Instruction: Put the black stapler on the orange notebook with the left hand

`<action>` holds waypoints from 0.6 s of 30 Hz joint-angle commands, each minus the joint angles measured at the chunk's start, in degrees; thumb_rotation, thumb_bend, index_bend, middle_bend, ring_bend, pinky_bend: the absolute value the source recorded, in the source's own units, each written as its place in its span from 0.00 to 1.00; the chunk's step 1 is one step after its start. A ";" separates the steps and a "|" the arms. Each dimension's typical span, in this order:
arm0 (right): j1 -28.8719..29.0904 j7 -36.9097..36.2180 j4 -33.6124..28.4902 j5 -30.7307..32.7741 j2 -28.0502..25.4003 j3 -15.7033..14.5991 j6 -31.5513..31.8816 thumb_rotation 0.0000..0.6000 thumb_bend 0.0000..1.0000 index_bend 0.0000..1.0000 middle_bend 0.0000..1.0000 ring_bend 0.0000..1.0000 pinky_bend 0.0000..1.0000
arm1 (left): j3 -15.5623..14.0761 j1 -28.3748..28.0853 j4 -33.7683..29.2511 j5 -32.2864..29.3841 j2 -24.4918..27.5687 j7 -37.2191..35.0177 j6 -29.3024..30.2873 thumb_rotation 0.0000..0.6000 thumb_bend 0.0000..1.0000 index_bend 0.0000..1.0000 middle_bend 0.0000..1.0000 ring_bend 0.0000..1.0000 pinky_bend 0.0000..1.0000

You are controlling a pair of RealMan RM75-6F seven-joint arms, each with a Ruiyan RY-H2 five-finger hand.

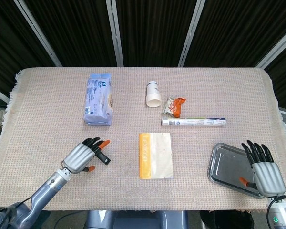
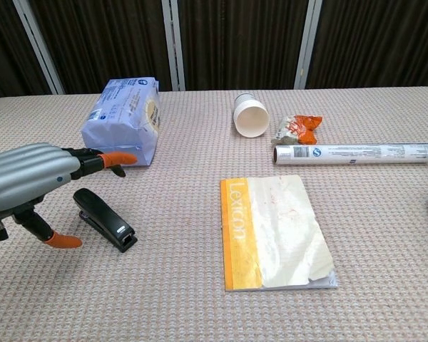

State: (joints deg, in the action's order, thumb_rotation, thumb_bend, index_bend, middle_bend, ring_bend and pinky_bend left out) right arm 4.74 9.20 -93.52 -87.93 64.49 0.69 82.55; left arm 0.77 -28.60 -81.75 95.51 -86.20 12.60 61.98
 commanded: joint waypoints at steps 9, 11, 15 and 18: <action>0.19 0.57 0.35 1.12 0.35 0.62 -0.40 1.00 0.02 0.00 0.00 0.00 0.00 | -0.97 -1.97 5.33 -1.65 -3.83 0.21 -2.72 1.00 0.24 0.22 0.23 0.16 0.26; 0.20 0.69 0.36 1.26 0.40 0.74 -0.37 1.00 0.02 0.00 0.00 0.00 0.00 | -1.03 -2.28 6.22 -1.82 -4.39 0.10 -3.03 1.00 0.27 0.24 0.23 0.16 0.27; 0.27 1.13 0.43 1.54 0.57 0.85 -0.51 1.00 0.02 0.00 0.00 0.00 0.00 | -0.93 -3.39 8.90 -2.57 -6.30 -0.32 -4.34 1.00 0.35 0.27 0.24 0.17 0.27; 0.38 1.44 0.59 1.92 0.69 0.98 -0.81 1.00 0.02 0.00 0.00 0.00 0.00 | -0.85 -3.97 9.95 -2.73 -7.18 -0.72 -4.54 1.00 0.42 0.34 0.29 0.20 0.31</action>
State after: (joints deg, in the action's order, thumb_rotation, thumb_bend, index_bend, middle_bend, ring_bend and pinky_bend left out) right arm 5.09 10.59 -92.98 -86.09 65.15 1.63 81.81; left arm -0.12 -32.32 -72.08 92.90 -93.09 12.08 57.57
